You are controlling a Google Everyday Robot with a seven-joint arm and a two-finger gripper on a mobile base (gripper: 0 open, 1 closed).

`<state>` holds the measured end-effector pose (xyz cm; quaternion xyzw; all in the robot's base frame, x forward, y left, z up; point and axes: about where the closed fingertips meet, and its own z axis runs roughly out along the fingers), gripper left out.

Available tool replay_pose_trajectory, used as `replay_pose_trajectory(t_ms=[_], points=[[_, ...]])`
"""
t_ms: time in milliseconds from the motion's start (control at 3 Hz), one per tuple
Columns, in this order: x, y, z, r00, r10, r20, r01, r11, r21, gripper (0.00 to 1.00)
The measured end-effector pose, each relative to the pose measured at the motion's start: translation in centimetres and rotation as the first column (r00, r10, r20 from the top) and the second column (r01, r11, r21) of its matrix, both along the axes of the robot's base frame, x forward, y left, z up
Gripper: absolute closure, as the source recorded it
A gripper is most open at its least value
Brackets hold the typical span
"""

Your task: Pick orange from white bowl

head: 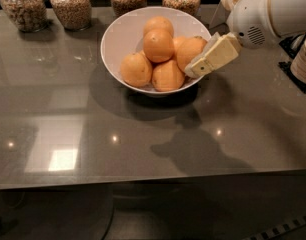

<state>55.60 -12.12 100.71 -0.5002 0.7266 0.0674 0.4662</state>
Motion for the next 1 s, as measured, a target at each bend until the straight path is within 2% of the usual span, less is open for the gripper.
replay_pose_trajectory(t_ms=[667, 1000], points=[[2.4, -0.3, -2.0, 0.9994, -0.003, -0.034, 0.002, 0.999, -0.041, 0.00], [2.9, -0.5, -3.6, 0.9971, -0.006, -0.076, 0.003, 0.999, -0.051, 0.00]])
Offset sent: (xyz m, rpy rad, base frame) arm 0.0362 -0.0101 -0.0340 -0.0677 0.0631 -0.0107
